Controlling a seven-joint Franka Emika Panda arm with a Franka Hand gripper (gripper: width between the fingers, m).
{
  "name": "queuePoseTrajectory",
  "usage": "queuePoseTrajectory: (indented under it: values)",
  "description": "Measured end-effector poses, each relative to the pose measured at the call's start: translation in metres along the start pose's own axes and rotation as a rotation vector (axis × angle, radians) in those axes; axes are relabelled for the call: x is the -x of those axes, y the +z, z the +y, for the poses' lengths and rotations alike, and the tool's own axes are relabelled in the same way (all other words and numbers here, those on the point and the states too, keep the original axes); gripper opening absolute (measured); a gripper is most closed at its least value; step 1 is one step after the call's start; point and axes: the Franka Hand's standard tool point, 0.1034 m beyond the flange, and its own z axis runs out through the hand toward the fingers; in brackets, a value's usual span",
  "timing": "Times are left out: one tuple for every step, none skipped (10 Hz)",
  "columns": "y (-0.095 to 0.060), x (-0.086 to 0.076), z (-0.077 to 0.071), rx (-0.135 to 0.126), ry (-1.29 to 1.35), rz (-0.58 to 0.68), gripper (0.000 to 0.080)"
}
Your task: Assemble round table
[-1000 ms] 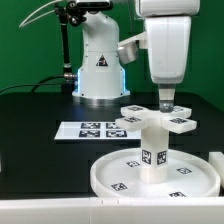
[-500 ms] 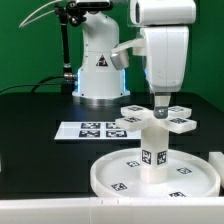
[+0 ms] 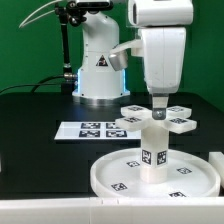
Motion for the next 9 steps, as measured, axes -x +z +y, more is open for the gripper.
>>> queuePoseTrajectory:
  values:
    - [0.0035, 0.0013, -0.0017, -0.005, 0.002, -0.001, 0.0649]
    - [0.0048, 0.0017, -0.0022, -0.007, 0.002, -0.001, 0.0649]
    - [0.0051, 0.0016, -0.0023, -0.008, 0.005, -0.001, 0.0649]
    - [0.0061, 0.0019, -0.0028, -0.009, 0.006, -0.002, 0.0649]
    - [0.0076, 0.0029, -0.0034, -0.012, 0.007, -0.002, 0.0649]
    - [0.0082, 0.0036, -0.0035, -0.013, 0.008, -0.003, 0.0649]
    - [0.0085, 0.0038, -0.0037, -0.014, 0.009, -0.003, 0.0602]
    - [0.0093, 0.0043, -0.0042, -0.015, 0.009, -0.003, 0.0602]
    - [0.0096, 0.0051, -0.0042, -0.016, 0.010, -0.003, 0.0439]
